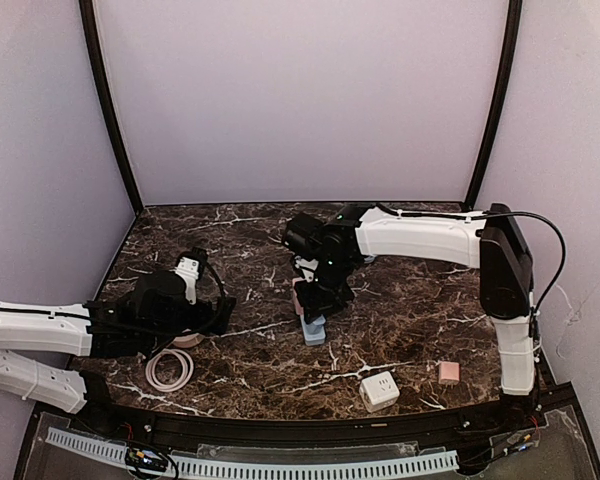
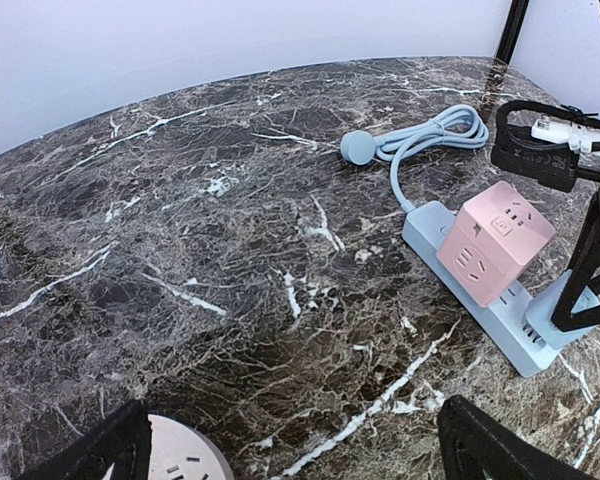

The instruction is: Insert the plug

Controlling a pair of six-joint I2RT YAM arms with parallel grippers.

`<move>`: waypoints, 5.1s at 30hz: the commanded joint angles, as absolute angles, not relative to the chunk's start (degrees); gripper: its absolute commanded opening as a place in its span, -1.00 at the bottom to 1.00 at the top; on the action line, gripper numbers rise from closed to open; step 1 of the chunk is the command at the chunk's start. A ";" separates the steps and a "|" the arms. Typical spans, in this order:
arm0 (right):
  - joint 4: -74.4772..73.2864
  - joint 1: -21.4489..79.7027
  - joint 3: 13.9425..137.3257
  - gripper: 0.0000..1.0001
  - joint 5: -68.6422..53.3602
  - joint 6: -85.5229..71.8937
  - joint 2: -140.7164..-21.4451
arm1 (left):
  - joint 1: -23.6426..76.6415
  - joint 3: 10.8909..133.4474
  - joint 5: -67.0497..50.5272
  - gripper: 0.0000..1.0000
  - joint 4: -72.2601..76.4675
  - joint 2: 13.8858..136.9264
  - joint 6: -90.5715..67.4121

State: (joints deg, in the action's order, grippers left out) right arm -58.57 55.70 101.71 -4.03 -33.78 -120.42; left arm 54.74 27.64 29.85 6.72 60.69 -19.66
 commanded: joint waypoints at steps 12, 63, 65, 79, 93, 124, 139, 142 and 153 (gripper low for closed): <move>-55.91 54.49 96.64 -1.00 7.58 -41.90 -122.39 | 54.33 25.48 29.75 0.99 6.24 55.78 -19.29; -63.15 56.76 109.41 -1.00 16.59 -47.66 -139.32 | 54.35 24.69 31.10 0.99 6.21 53.72 -18.72; -62.98 56.68 109.35 -1.00 16.66 -47.46 -139.37 | 54.38 24.65 31.17 0.99 6.09 53.70 -18.72; -59.63 56.69 107.82 -1.00 17.23 -46.66 -138.23 | 54.32 24.90 31.54 0.99 6.24 54.57 -18.63; -52.87 56.34 105.73 0.36 18.78 -43.57 -127.05 | 54.32 24.88 31.73 0.99 5.77 53.96 -18.56; -24.42 55.19 62.19 0.89 31.67 -35.22 -76.83 | 66.46 43.49 21.85 0.86 20.24 96.50 -8.66; -20.74 54.50 55.24 0.91 33.65 -32.67 -70.09 | 66.19 54.94 27.27 0.41 21.46 111.03 -5.72; -20.53 54.41 54.77 0.92 33.89 -32.14 -69.66 | 64.97 55.72 27.62 0.29 21.02 111.93 -6.48; -18.42 53.88 53.56 0.91 33.69 -30.97 -70.05 | 59.47 57.48 23.92 0.11 22.49 114.25 -5.89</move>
State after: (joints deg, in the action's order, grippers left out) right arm -20.88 54.48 54.37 33.01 -31.77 -70.28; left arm 63.24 55.68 22.81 22.28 112.84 -6.61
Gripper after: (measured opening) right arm 0.957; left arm 0.558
